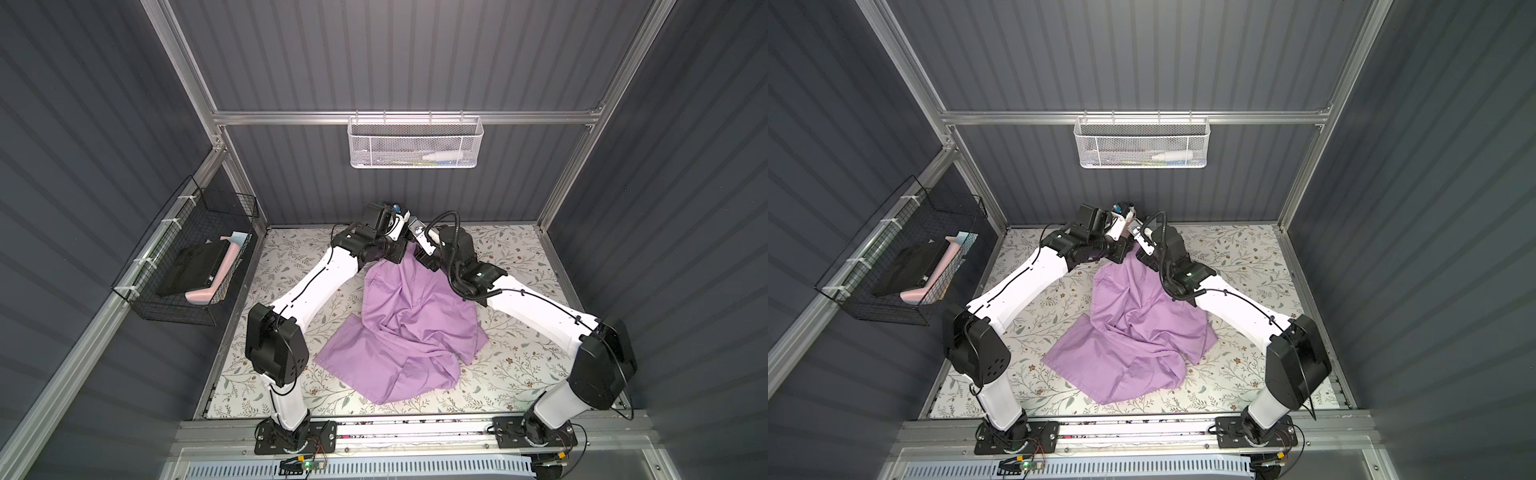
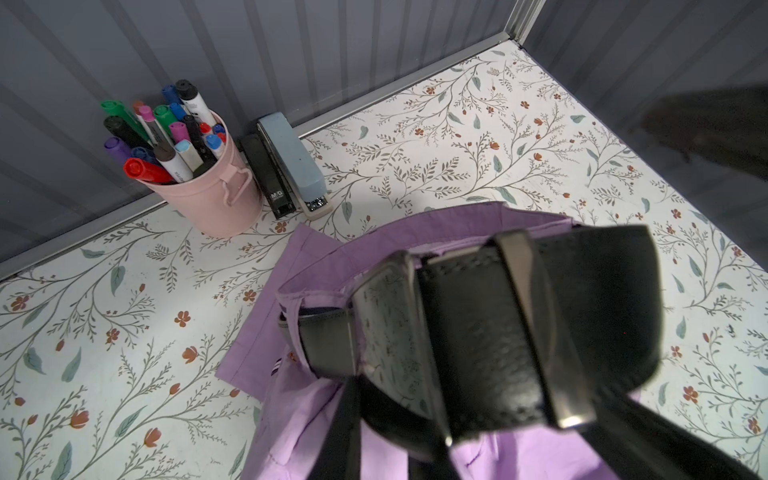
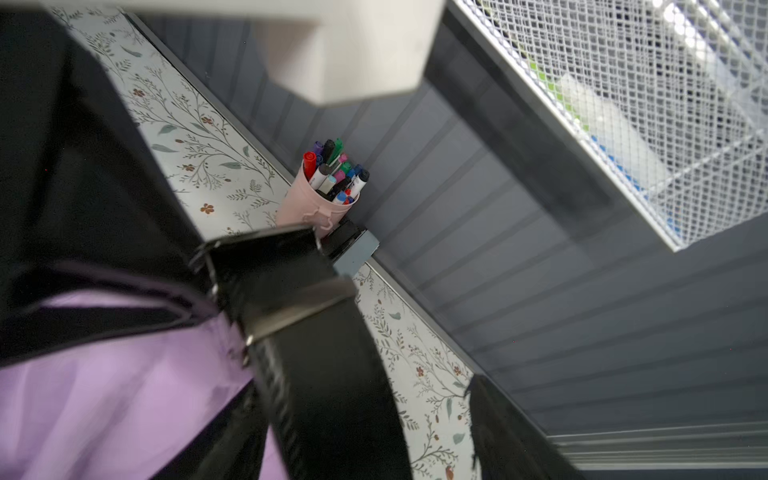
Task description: Remove the belt from the trousers
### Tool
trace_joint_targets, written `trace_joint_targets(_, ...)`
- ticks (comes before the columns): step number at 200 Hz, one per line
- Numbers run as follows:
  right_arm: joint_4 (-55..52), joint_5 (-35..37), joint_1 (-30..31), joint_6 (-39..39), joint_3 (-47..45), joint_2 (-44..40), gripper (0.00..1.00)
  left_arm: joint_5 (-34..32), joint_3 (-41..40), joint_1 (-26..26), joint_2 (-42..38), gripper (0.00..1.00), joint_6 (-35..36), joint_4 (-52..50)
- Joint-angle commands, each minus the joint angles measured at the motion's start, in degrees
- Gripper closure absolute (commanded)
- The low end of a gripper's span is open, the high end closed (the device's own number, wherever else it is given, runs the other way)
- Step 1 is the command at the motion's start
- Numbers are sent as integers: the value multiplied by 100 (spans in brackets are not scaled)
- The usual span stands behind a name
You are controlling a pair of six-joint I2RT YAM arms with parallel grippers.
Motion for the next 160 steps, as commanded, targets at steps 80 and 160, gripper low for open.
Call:
trace_joint_targets(80,1153,62,26,1075,365,-117,100,420,-371,-32,-59,32,-711,536)
trace_joint_targets(160,2886,-305,-1133,4618,-604,-1363,100,895,-932,942,706,25,-2498,1747)
